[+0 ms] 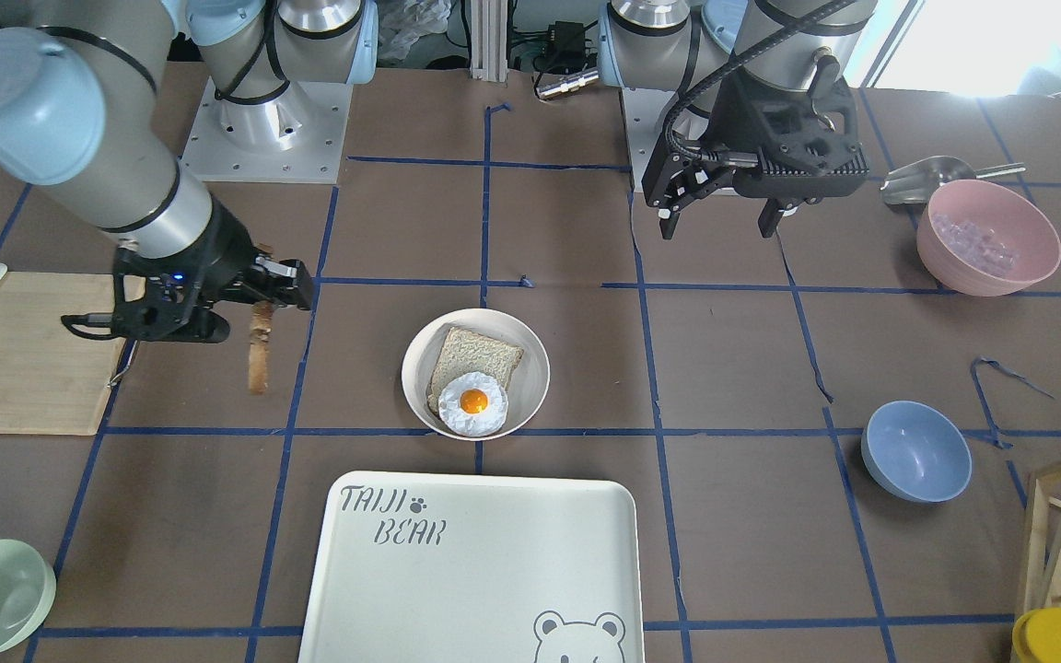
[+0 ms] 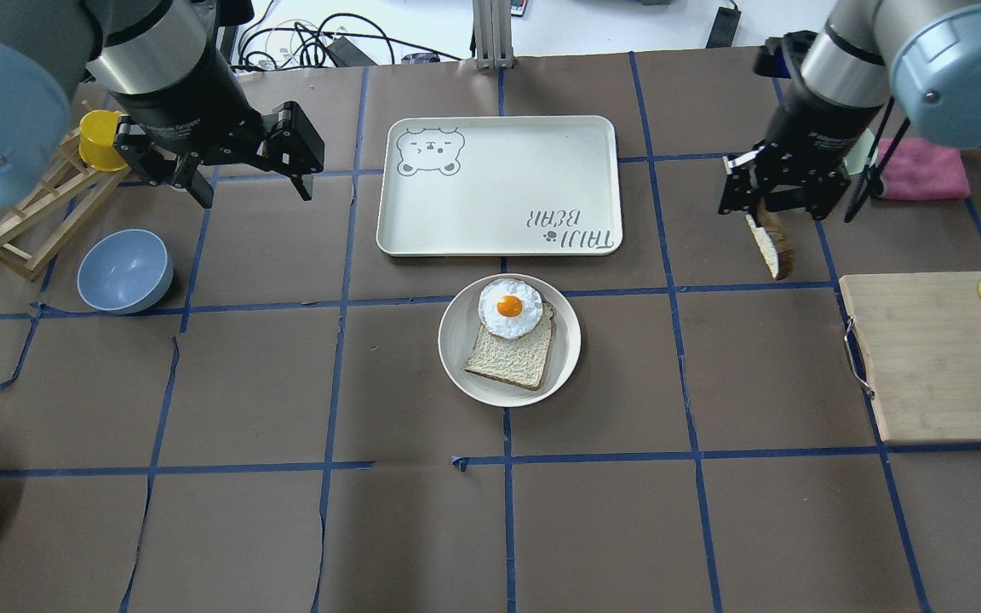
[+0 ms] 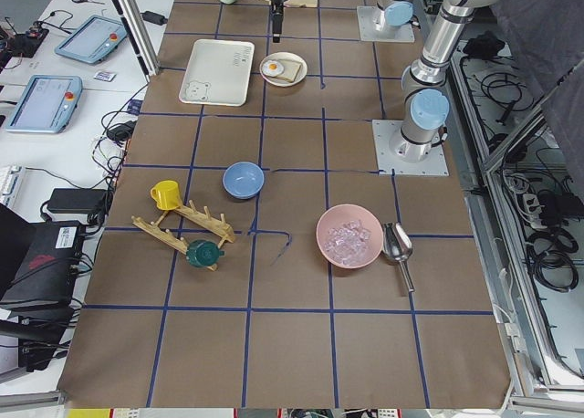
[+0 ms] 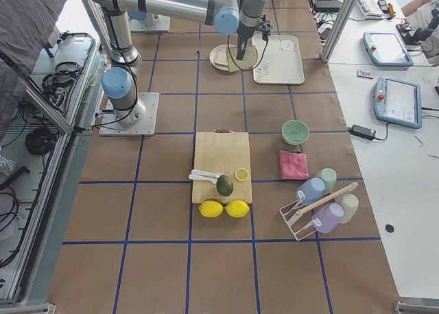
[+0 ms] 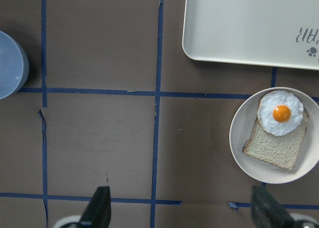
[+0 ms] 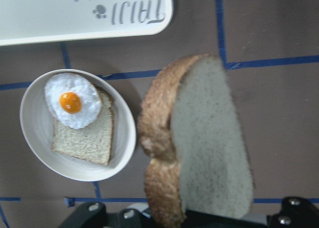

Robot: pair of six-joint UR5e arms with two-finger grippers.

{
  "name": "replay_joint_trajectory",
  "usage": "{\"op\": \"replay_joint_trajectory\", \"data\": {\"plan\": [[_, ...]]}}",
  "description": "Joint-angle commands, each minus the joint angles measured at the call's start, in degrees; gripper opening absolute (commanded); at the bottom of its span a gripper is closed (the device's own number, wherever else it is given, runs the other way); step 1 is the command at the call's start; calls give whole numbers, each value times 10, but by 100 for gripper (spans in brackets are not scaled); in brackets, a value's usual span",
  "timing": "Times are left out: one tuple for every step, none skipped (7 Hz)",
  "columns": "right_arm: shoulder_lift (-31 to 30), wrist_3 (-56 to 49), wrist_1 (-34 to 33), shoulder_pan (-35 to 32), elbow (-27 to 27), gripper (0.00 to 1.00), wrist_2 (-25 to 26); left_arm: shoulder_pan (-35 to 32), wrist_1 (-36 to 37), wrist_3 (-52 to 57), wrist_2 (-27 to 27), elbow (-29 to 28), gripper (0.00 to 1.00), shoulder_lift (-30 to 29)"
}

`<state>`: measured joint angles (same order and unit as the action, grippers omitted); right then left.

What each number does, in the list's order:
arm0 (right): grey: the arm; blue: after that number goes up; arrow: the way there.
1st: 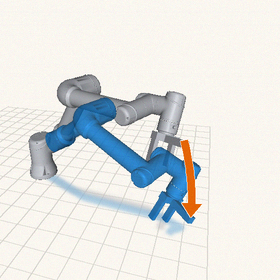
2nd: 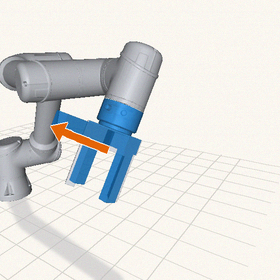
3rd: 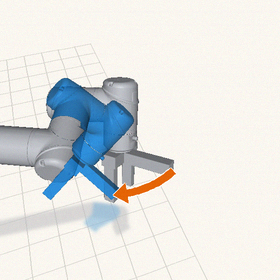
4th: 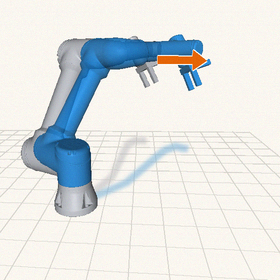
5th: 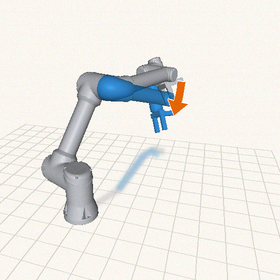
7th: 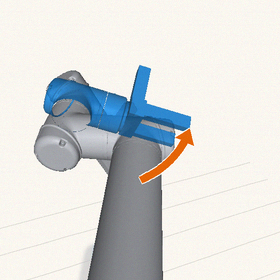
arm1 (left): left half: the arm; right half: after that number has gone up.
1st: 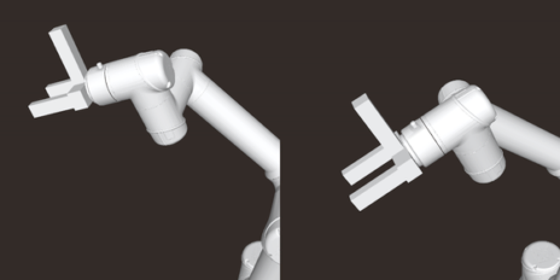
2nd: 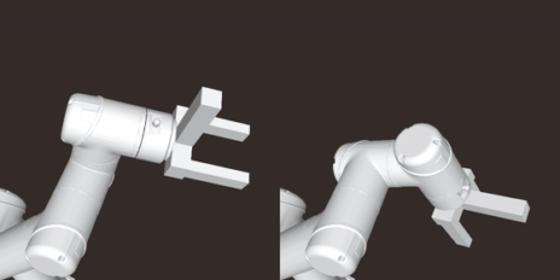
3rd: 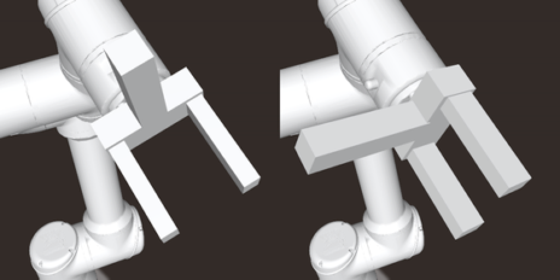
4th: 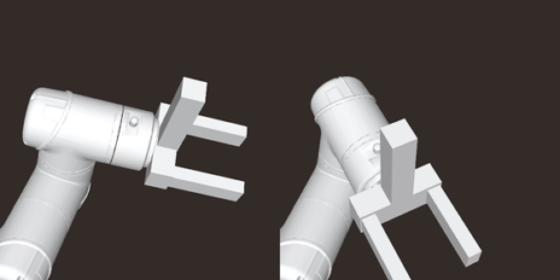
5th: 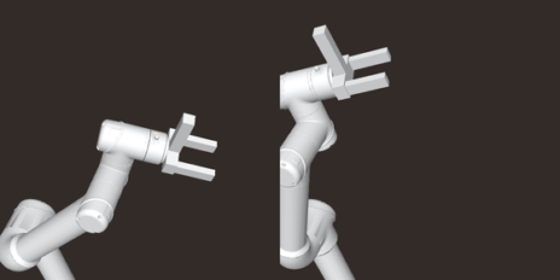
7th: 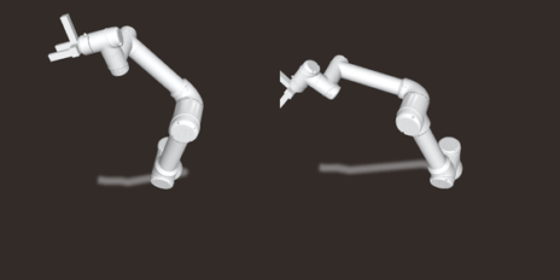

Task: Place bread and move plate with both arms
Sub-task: 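Carry the bread slice with the right gripper over the egg plate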

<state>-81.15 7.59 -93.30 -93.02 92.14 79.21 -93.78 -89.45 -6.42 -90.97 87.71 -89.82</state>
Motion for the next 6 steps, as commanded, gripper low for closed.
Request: {"op": "replay_joint_trajectory", "data": {"plan": [[11, 117, -68, -111, 7, 0, -84, 0, 1, -1, 0, 0, 100, 0], [26, 120, -90, -117, 19, 0, -143, 0, 1, 0, 0, 0, 100, 0], [40, 118, -130, -117, 42, 0, -191, 0, 1, -1, 0, 0, 100, 0], [48, 117, -192, -117, 81, 0, -206, 0, 1, -1, 0, 0, 100, 0], [59, 119, -254, -117, 115, 0, -219, 0, 1, 0, 0, 0, 100, 0], [73, 121, -292, -117, 134, 0, -256, 0, 0, -1, 0, 0, 100, 0]]}}
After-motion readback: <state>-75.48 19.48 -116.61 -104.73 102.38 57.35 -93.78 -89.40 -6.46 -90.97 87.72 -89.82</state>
